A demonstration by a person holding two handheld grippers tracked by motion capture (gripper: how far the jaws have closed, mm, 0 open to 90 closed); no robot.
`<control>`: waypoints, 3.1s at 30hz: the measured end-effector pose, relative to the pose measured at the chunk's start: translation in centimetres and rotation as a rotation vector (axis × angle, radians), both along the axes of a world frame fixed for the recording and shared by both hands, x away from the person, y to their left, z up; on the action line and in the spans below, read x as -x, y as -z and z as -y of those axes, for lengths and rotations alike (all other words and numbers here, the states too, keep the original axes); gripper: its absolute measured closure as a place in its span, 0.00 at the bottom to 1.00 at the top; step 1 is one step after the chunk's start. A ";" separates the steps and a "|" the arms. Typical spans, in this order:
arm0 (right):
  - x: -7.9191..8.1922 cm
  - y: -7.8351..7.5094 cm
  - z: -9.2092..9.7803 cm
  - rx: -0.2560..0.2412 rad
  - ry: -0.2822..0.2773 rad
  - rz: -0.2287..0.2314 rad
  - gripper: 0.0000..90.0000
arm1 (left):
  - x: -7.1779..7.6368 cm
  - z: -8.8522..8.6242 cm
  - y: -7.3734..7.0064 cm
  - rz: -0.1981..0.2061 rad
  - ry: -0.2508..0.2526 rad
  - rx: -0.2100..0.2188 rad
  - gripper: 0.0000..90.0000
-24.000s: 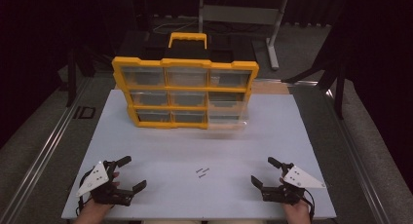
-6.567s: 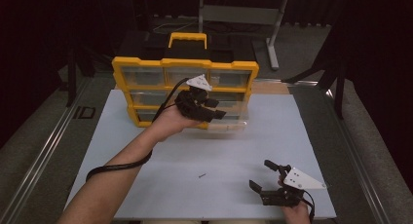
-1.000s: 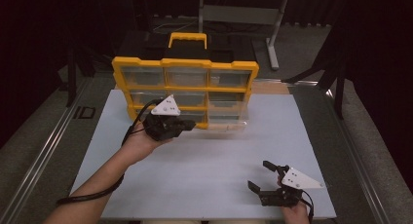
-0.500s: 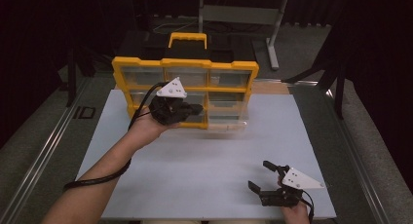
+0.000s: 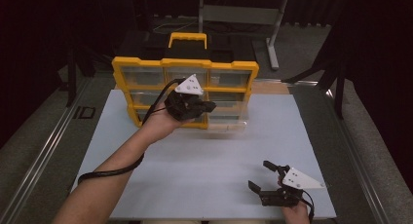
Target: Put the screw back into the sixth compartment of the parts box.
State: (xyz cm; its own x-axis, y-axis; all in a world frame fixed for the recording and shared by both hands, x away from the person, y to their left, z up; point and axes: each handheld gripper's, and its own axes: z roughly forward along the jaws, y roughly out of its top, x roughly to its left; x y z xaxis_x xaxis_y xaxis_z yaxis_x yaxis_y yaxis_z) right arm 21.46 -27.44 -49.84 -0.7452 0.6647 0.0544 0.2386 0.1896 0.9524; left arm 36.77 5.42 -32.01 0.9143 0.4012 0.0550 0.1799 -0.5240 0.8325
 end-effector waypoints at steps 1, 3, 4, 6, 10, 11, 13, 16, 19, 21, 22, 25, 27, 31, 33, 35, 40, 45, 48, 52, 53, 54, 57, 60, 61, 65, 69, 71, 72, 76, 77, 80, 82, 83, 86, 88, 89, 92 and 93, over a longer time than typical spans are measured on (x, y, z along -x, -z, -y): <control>0.0 0.0 0.0 0.000 -0.001 0.001 0.12 | 0.0 0.0 0.0 0.000 0.000 0.000 0.98; 0.0 0.0 0.0 0.001 0.000 0.003 0.12 | -0.4 0.7 0.2 -0.012 0.011 -0.018 0.98; 0.0 0.0 0.0 0.001 0.000 0.003 0.12 | -0.5 0.9 0.2 -0.011 0.011 -0.026 0.98; 0.0 0.0 0.0 0.001 -0.001 0.001 0.12 | -0.8 1.1 0.3 -0.021 0.011 -0.023 0.98; 0.0 0.0 0.0 0.001 -0.002 0.000 0.12 | -1.5 1.4 0.6 -0.047 0.007 -0.020 0.98; 0.0 0.0 0.0 0.001 -0.002 0.001 0.12 | -1.7 1.5 0.8 -0.046 0.004 -0.026 0.98; 0.0 0.0 0.0 0.001 -0.002 0.000 0.12 | -2.0 1.6 1.0 -0.058 0.003 -0.029 0.98; 0.0 0.0 0.0 0.001 -0.001 0.002 0.12 | -2.3 1.9 1.4 -0.061 -0.003 -0.050 0.98; 0.0 0.0 0.0 0.000 -0.002 0.002 0.12 | -2.5 2.3 1.7 -0.070 -0.002 -0.065 0.98; 0.0 0.0 0.0 0.000 -0.003 0.001 0.12 | -2.6 2.6 2.0 -0.075 -0.002 -0.082 0.98; 0.0 0.0 0.0 0.001 -0.002 0.001 0.12 | -2.6 2.8 2.2 -0.073 -0.006 -0.092 0.98; 0.0 -0.1 0.0 -0.002 -0.003 0.001 0.12 | -2.7 3.1 2.6 -0.083 -0.006 -0.110 0.98; 0.0 0.0 0.0 -0.001 -0.003 0.000 0.12 | -2.7 3.3 2.7 -0.082 -0.007 -0.122 0.98; 0.0 -0.1 0.0 0.000 -0.004 0.001 0.12 | -3.0 3.4 2.8 -0.105 -0.019 -0.125 0.98; 0.0 -0.1 0.0 -0.001 -0.004 0.001 0.12 | -3.1 3.4 2.8 -0.124 -0.023 -0.117 0.97; 0.0 -0.1 0.0 0.000 -0.003 0.001 0.12 | -3.1 3.5 2.8 -0.126 -0.026 -0.120 0.94; 0.0 0.0 0.0 -0.001 -0.005 0.000 0.12 | -3.1 3.5 2.6 -0.138 -0.030 -0.122 0.87; 0.0 0.0 0.0 -0.001 -0.006 -0.002 0.12 | -2.9 3.3 2.3 -0.150 -0.032 -0.107 0.77; 0.0 0.1 0.1 0.001 -0.005 -0.003 0.12 | -2.6 2.9 1.9 -0.150 -0.038 -0.097 0.73; -0.1 0.1 0.1 -0.002 -0.003 -0.004 0.12 | -2.1 2.2 1.4 -0.158 -0.045 -0.070 0.61; -0.1 0.1 0.1 -0.002 -0.003 -0.004 0.12 | -2.0 2.0 1.2 -0.164 -0.042 -0.062 0.57; -0.1 0.1 0.1 -0.002 -0.003 -0.004 0.12 | -2.0 2.0 1.2 -0.164 -0.042 -0.062 0.54; -0.1 0.1 0.1 -0.002 -0.002 -0.008 0.12 | -1.5 1.4 1.1 -0.178 -0.031 -0.061 0.42; -0.1 0.2 0.1 0.000 -0.005 -0.008 0.12 | -1.2 0.8 1.2 -0.190 -0.033 -0.042 0.33; -0.1 0.2 0.1 0.000 -0.005 -0.008 0.12 | -1.1 0.6 1.2 -0.190 -0.047 -0.038 0.29; -0.1 0.1 0.2 -0.001 0.000 -0.008 0.12 | -0.5 -0.4 1.6 -0.185 -0.054 -0.017 0.16; 0.0 0.1 0.2 0.000 0.003 -0.007 0.12 | 0.3 -1.5 2.3 -0.205 -0.031 0.000 0.05; 0.0 0.1 0.2 0.003 0.004 -0.005 0.12 | 0.7 -2.1 2.8 -0.209 -0.021 0.016 0.02; 0.0 0.1 0.2 0.003 0.004 -0.005 0.12 | 0.7 -2.1 2.8 -0.209 -0.021 0.016 0.02; 0.1 0.1 0.2 0.008 0.009 -0.003 0.12 | 1.8 -4.0 4.2 -0.168 -0.055 0.070 0.02; 0.1 0.1 0.2 0.008 0.010 -0.003 0.12 | 2.1 -4.7 4.6 -0.166 -0.054 0.085 0.02; 0.1 0.1 0.2 0.009 0.008 -0.004 0.12 | 2.8 -5.9 5.4 -0.159 -0.067 0.135 0.02; 0.1 0.1 0.1 0.012 0.006 -0.005 0.12 | 3.5 -6.7 6.1 -0.142 -0.079 0.157 0.02; 0.1 0.1 0.1 0.012 0.006 -0.003 0.12 | 4.0 -7.1 6.5 -0.136 -0.083 0.162 0.02; 0.1 0.1 0.1 0.013 0.006 -0.003 0.12 | 5.1 -8.0 7.6 -0.102 -0.069 0.163 0.02; 0.1 0.1 0.1 0.012 0.006 -0.002 0.12 | 5.8 -8.5 8.4 -0.096 -0.062 0.168 0.02; 0.1 0.1 0.1 0.013 0.006 -0.001 0.12 | 6.3 -8.9 9.0 -0.099 -0.059 0.162 0.02; 0.1 0.1 0.1 0.013 0.006 -0.003 0.12 | 7.1 -9.6 10.2 -0.100 -0.059 0.165 0.02; 0.1 0.1 0.1 0.014 0.007 -0.003 0.12 | 7.3 -9.9 10.6 -0.099 -0.060 0.170 0.02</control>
